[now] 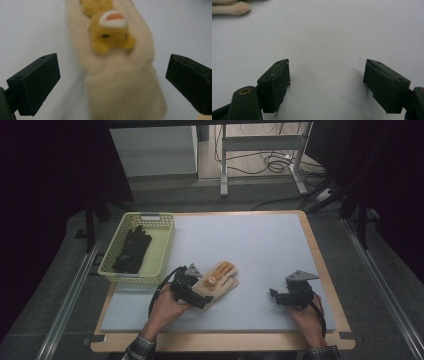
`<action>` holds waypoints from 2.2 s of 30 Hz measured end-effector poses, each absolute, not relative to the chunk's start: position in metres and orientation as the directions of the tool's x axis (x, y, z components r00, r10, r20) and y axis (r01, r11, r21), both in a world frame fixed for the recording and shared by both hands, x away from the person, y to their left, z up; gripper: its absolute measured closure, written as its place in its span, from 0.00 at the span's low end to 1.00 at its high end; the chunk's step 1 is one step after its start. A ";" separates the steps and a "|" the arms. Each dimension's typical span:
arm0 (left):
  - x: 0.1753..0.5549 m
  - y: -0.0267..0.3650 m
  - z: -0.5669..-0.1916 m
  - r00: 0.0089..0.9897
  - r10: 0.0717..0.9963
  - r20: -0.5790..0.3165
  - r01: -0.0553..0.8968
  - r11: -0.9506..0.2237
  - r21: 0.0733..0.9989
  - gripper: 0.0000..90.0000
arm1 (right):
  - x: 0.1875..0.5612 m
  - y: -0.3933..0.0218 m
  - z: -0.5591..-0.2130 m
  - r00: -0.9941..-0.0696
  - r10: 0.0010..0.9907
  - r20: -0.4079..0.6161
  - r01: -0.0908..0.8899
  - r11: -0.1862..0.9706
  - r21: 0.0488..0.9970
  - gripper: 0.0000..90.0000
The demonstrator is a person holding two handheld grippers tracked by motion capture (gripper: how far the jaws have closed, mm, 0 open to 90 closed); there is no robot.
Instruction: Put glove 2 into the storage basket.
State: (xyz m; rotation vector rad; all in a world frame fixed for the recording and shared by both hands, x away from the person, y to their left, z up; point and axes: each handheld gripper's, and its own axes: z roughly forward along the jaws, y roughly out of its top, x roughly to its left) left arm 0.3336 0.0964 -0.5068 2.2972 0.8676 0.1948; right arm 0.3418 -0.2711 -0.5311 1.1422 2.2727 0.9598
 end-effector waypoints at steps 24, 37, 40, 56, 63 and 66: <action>0.343 0.068 -0.516 0.762 0.644 -0.075 0.573 -0.615 0.542 0.68 | 0.342 -0.271 -0.531 -0.575 0.816 -0.061 0.527 0.426 0.736 0.23; 0.359 0.102 -0.477 0.694 0.715 -0.090 0.617 -0.525 0.586 0.69 | 0.342 -0.271 -0.531 -0.574 0.817 -0.060 0.528 0.425 0.736 0.23; 0.365 0.113 -0.466 0.671 0.738 -0.077 0.623 -0.504 0.598 0.68 | 0.342 -0.271 -0.531 -0.574 0.816 -0.061 0.527 0.426 0.735 0.23; 0.400 0.206 -0.407 0.473 0.881 -0.024 0.699 -0.358 0.619 0.66 | 0.342 -0.271 -0.531 -0.573 0.817 -0.061 0.527 0.424 0.737 0.23; 0.417 0.253 -0.402 0.340 0.940 -0.003 0.746 -0.267 0.610 0.66 | 0.342 -0.271 -0.531 -0.572 0.818 -0.060 0.527 0.423 0.737 0.23; 0.423 0.269 -0.408 0.285 0.958 0.001 0.767 -0.229 0.600 0.65 | 0.342 -0.271 -0.531 -0.573 0.818 -0.060 0.527 0.423 0.737 0.23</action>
